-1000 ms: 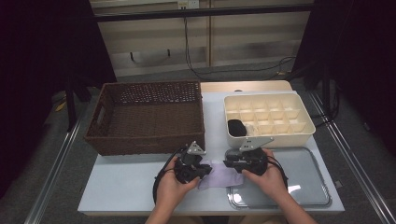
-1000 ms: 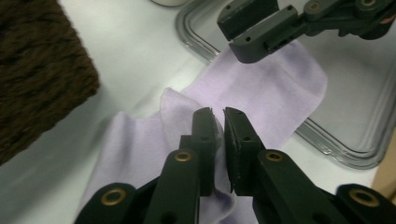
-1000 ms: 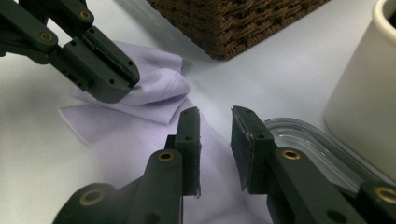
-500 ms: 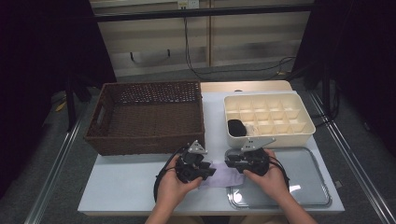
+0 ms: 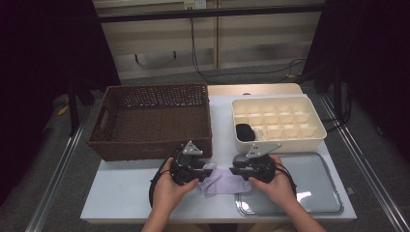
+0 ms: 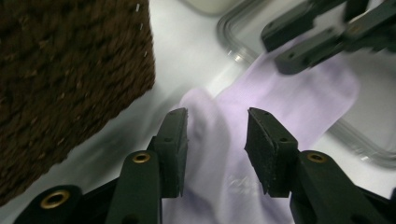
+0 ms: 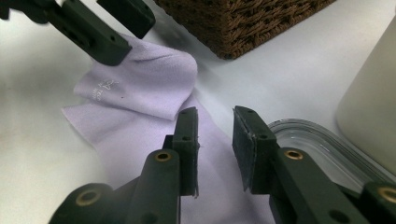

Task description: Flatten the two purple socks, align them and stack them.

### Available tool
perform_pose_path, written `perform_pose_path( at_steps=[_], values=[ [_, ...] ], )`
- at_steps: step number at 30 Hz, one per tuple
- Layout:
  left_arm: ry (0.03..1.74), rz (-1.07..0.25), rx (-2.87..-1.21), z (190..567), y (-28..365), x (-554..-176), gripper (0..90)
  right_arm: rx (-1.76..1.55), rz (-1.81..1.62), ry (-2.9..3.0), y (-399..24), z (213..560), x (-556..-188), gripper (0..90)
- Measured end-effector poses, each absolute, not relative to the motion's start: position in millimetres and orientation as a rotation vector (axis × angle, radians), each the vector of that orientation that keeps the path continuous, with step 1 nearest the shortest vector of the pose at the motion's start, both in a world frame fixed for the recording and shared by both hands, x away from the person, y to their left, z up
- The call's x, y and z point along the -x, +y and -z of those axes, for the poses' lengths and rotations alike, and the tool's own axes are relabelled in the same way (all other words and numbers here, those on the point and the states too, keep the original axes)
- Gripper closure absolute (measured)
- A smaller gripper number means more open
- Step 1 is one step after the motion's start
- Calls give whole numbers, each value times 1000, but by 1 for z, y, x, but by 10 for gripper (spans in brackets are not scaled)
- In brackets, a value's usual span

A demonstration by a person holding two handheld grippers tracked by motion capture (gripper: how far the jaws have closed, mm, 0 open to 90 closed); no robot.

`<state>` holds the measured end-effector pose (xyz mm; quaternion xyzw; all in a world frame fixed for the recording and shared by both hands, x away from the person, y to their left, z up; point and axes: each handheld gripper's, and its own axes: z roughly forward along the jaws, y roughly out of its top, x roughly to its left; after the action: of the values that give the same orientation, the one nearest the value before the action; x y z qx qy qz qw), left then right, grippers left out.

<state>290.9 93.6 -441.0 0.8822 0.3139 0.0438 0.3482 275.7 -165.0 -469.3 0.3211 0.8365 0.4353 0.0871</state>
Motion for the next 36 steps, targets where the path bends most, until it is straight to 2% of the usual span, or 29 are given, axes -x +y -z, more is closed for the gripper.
perform_pose_path(
  at_steps=[2, 3, 4, 6, 10, 24, 30, 36],
  values=[
    [823, -111, -2304, 447, 94, -292, 565, -962, -1295, 2491, -165, 469, -276, 709],
    [830, -104, -2313, 449, 94, -292, 603, -964, -1292, 2493, -165, 469, -276, 709],
    [826, -86, -2317, 450, 95, -292, 698, -966, -1297, 2489, -166, 469, -276, 709],
    [811, -73, -2331, 451, 94, -291, 798, -960, -1295, 2487, -167, 469, -276, 709],
    [787, -52, -2313, 447, 88, -289, 837, -966, -1300, 2481, -168, 468, -276, 709],
    [682, 25, -2331, 450, 56, -278, 807, -992, -1304, 2453, -177, 466, -274, 706],
    [684, 21, -2317, 451, 53, -277, 678, -998, -1306, 2450, -178, 466, -274, 700],
    [682, 24, -2296, 448, 56, -277, 630, -993, -1304, 2456, -176, 467, -275, 700]
  ],
)
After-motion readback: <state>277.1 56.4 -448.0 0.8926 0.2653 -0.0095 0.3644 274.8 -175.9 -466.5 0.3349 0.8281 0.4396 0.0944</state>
